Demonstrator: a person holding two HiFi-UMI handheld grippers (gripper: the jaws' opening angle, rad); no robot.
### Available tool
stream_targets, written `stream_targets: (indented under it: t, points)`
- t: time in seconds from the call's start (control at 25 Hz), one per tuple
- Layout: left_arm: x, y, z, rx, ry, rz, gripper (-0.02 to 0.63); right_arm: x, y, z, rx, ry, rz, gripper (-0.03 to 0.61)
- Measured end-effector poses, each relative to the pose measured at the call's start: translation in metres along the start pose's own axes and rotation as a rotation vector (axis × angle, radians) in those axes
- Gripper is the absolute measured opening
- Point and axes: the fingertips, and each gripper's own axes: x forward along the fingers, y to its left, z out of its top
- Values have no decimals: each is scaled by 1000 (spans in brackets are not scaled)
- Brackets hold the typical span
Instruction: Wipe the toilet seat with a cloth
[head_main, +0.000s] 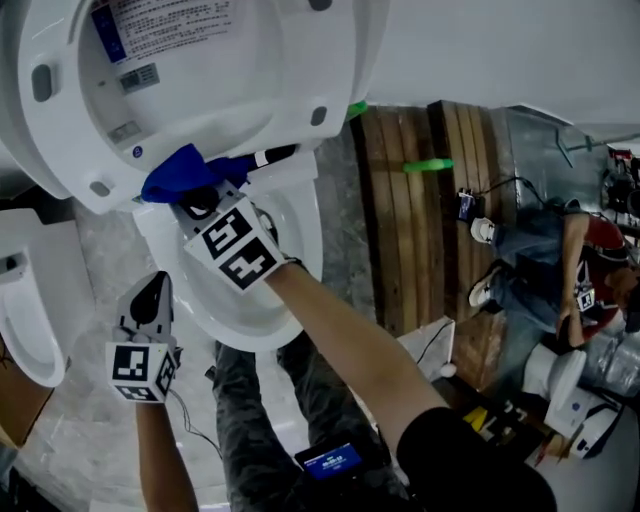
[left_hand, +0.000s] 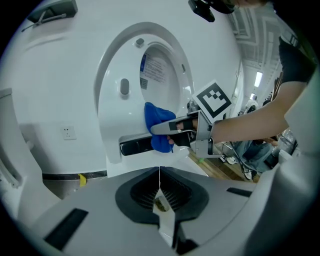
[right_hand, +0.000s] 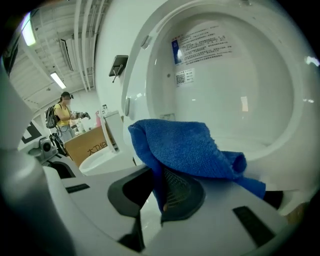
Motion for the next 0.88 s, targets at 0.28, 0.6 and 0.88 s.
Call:
stream_targets:
  t: [0.28,0.6,0.88]
  points:
    - [8,-17,0,25,-24,-1,14,-24,-40,-13,27,-3,-74,44]
    - [20,-17,20,39,-51,21,14,-61,-83,-21,58,-10,-161,44]
    - [28,-42,36,67,-55,-7,14,-98,-117,-21,59,-16,-240,44]
